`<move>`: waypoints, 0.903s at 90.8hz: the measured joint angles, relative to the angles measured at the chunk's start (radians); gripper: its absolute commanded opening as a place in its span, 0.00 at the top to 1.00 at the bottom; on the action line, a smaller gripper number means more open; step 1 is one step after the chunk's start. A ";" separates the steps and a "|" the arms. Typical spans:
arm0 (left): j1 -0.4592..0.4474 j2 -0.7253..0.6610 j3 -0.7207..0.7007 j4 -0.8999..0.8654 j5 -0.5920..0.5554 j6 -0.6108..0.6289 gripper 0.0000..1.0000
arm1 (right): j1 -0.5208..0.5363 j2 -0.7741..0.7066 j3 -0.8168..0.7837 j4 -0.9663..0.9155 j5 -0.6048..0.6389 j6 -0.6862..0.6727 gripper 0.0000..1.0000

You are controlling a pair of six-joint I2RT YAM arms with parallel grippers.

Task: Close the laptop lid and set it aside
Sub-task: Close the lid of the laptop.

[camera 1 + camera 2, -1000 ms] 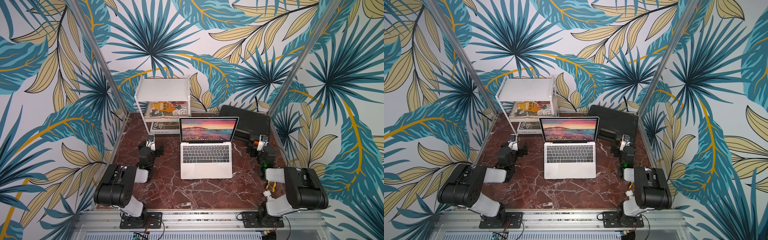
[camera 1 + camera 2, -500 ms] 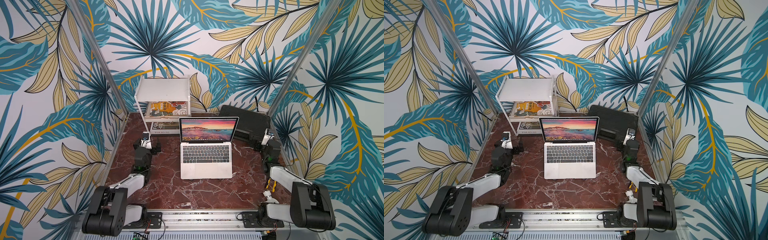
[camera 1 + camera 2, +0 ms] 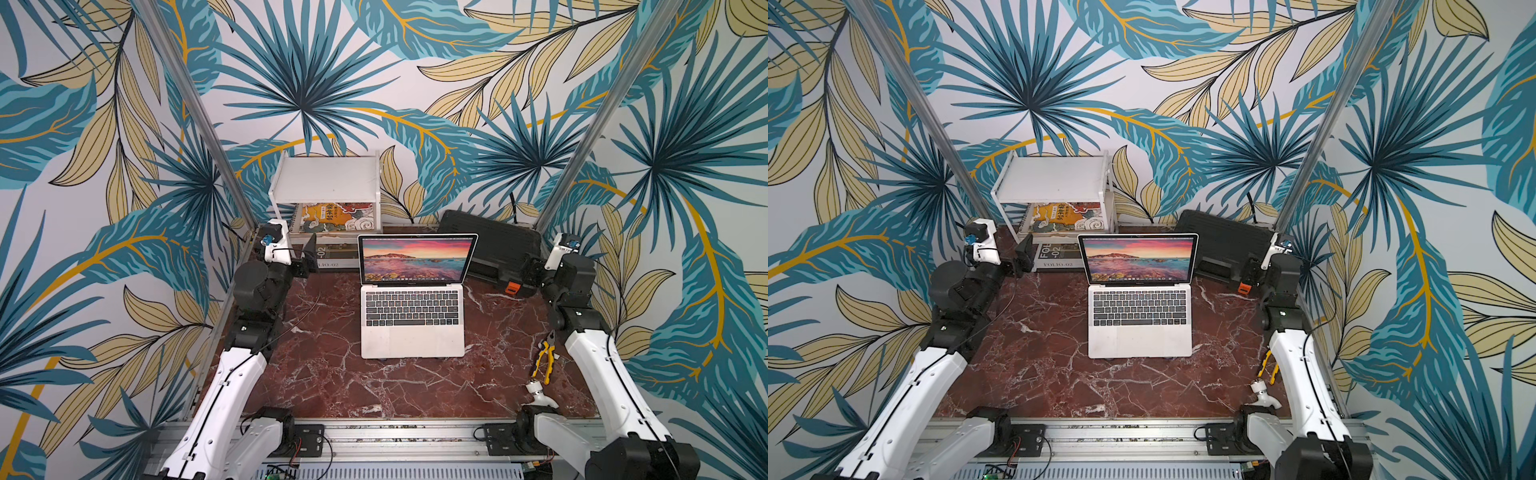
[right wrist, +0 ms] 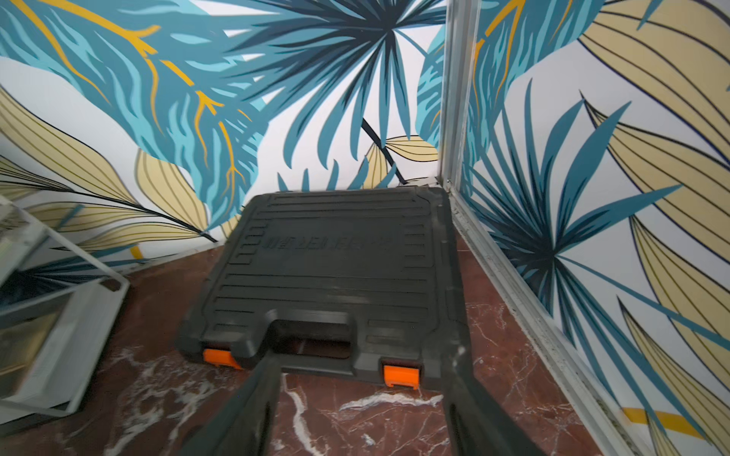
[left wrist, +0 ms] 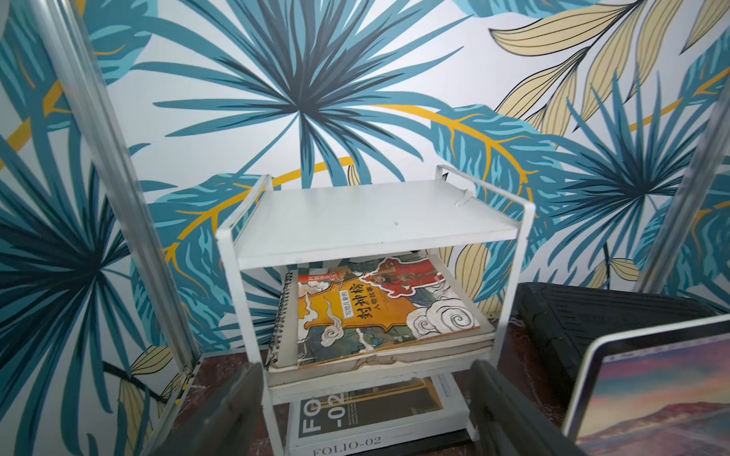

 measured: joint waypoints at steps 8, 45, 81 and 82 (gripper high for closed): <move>-0.090 0.004 0.084 -0.089 -0.017 0.031 0.19 | 0.002 -0.010 0.074 -0.089 -0.042 0.015 0.71; -0.582 0.007 0.200 -0.234 -0.185 0.230 0.19 | 0.292 0.102 0.563 -0.408 -0.101 -0.050 1.00; -0.799 0.114 0.001 -0.095 -0.193 0.299 0.25 | 0.497 0.521 1.048 -0.615 -0.075 -0.135 1.00; -0.799 0.123 -0.003 -0.092 -0.190 0.289 0.25 | 0.499 0.534 1.059 -0.620 -0.075 -0.135 1.00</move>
